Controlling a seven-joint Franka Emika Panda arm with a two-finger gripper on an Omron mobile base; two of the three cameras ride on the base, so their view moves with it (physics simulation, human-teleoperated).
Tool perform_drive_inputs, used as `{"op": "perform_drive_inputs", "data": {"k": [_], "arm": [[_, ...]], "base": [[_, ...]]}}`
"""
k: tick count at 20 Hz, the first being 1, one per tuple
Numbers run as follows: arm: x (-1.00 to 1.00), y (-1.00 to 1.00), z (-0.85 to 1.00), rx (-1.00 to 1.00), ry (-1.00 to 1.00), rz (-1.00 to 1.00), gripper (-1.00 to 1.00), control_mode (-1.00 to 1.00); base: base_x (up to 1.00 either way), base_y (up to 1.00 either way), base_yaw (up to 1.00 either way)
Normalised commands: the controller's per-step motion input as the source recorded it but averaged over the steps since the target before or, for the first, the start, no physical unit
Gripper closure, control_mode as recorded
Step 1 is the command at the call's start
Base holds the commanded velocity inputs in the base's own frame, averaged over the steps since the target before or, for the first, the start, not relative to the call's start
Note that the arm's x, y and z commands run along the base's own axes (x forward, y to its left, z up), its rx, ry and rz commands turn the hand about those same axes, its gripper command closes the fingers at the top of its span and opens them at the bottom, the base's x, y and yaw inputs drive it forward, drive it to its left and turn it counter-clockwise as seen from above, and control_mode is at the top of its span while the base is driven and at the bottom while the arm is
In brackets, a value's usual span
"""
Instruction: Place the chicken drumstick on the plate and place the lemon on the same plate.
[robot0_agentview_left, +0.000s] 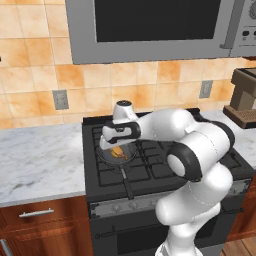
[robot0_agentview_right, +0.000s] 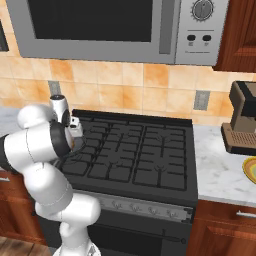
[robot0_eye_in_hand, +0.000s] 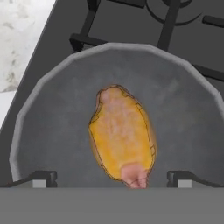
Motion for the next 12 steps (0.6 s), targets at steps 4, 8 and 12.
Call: {"op": "perform_drive_inputs", "data": {"k": [4, 8, 12], "arm": [[0.11, 0.10, -0.20, 0.00, 0.00, 0.00, -1.00, -1.00], [0.08, 0.00, -0.15, 0.00, 0.00, 0.00, -1.00, -1.00], [0.01, 0.00, -0.13, 0.00, 0.00, 0.00, -1.00, -1.00]], "base": [[0.00, 0.00, 0.00], [0.00, 0.00, 0.00], [0.00, 0.00, 0.00]]}}
